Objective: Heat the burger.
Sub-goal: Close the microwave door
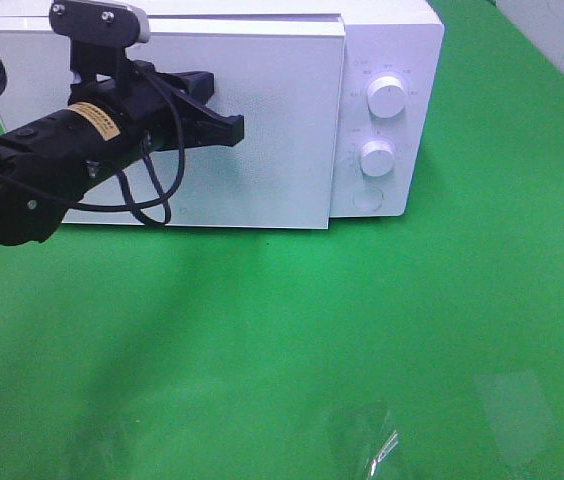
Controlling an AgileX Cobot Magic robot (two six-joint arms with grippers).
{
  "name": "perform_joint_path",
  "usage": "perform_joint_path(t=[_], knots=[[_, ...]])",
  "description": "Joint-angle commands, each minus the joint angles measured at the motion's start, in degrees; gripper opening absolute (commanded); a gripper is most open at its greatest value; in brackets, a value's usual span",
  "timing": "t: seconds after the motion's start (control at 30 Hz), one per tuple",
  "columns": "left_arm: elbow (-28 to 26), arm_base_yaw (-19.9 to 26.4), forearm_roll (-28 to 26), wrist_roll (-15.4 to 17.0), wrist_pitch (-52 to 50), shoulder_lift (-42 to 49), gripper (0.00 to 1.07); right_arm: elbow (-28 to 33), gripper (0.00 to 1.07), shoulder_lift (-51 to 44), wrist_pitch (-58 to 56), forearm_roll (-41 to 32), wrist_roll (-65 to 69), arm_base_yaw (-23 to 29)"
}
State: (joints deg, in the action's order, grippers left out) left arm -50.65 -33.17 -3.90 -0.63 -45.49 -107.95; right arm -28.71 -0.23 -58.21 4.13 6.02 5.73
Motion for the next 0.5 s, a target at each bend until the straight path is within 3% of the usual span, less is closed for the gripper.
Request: perform_joint_path(t=[0.03,0.2,0.23,0.27,0.33,0.5], knots=[[-4.3,0.1,-1.7,0.1,0.7,-1.9,0.0,0.2,0.76,-1.5,0.7,-0.3,-0.5,-0.3],[-7.4,0.2,-3.9,-0.9,1.2,-3.5,0.0,0.2,0.76,-1.5,0.7,-0.3,-0.5,-0.3],[-8.9,0.2,-6.2,-3.6,2.2,-4.2,0.0,0.2,0.76,-1.5,0.7,-0.3,-0.5,-0.3],[-8.9,0.2,-6.2,-3.6,2.2,-4.2,0.0,0.2,0.76,-1.5,0.7,-0.3,-0.5,-0.3],[-10.9,0.2,-10.8,-9.9,4.1,-4.8,0.0,0.2,0.76,-1.5,0.7,-0.3,-0.5,-0.3],[-10.8,0.2,-11.0,-10.0,8.2,-3.4,0.0,0.2,0.76,-1.5,0.7,-0.3,-0.5,-0.3]])
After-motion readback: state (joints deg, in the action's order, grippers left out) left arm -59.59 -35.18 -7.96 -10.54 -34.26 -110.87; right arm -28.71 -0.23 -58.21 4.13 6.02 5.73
